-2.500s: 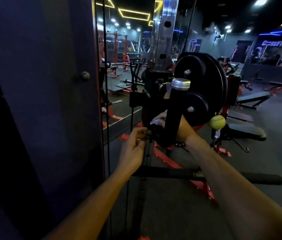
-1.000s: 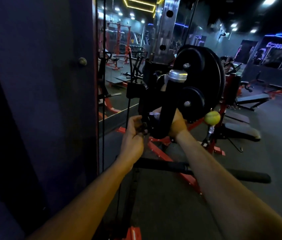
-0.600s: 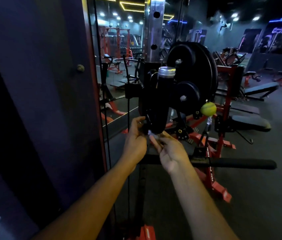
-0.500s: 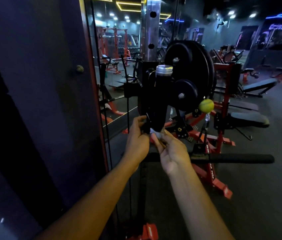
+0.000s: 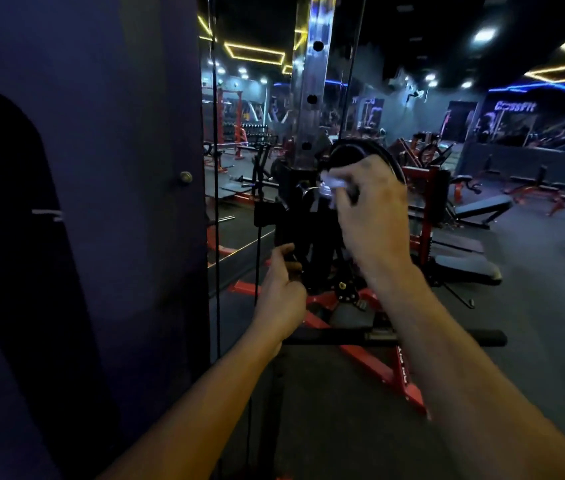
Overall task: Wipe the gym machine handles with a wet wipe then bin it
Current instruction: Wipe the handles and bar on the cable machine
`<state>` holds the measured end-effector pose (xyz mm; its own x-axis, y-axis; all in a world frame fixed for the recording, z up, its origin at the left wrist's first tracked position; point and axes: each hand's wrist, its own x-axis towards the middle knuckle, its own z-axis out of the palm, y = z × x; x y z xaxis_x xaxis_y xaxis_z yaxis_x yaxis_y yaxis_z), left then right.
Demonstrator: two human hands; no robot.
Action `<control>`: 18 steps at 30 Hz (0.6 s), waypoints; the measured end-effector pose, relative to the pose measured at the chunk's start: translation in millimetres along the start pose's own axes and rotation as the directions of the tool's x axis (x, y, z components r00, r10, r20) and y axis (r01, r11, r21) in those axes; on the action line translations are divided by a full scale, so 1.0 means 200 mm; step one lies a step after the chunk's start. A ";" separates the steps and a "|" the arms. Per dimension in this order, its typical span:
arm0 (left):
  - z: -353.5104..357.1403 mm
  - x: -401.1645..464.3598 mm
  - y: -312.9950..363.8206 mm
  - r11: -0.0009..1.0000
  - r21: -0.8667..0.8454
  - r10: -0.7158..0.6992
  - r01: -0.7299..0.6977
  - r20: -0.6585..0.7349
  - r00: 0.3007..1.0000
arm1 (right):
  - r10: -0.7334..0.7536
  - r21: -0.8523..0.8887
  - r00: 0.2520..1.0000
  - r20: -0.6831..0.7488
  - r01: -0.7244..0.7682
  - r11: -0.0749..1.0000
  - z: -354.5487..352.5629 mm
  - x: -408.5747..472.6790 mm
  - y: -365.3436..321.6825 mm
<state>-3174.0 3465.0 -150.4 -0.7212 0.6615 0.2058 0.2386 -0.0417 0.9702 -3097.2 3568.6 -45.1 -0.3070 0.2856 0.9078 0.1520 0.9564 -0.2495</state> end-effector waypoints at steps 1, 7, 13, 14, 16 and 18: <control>-0.02 -0.01 0.01 1.000 -0.001 0.006 -0.006 0.014 1.000 | -0.183 -0.168 0.981 0.067 0.192 0.967 0.01 -0.03 0.03; -0.09 -0.04 -0.03 1.000 0.006 0.022 -0.022 0.014 1.000 | -0.413 -0.269 0.819 0.400 0.535 0.801 0.04 -0.16 0.10; -0.12 -0.08 -0.07 0.999 0.024 0.034 -0.034 0.010 0.999 | -0.295 -0.334 0.743 0.600 0.568 0.753 0.11 -0.35 0.04; -0.12 -0.08 -0.08 0.999 0.039 0.036 -0.036 0.016 0.999 | -0.274 -0.344 0.753 0.598 0.550 0.761 0.11 -0.35 0.03; -0.10 -0.09 -0.11 0.997 0.075 0.026 -0.029 0.042 0.999 | -0.237 -0.364 0.759 0.606 0.530 0.766 0.13 -0.37 -0.02; -0.09 -0.12 -0.15 0.994 0.109 0.011 -0.019 0.080 0.997 | -0.184 -0.350 0.730 0.658 0.513 0.784 0.16 -0.42 -0.06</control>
<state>-3175.2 3435.8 -181.5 -0.6640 0.7190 0.2052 0.3223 0.0275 0.9462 -3103.3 3535.5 -130.3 -0.8702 0.0733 0.4872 0.2908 0.8747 0.3877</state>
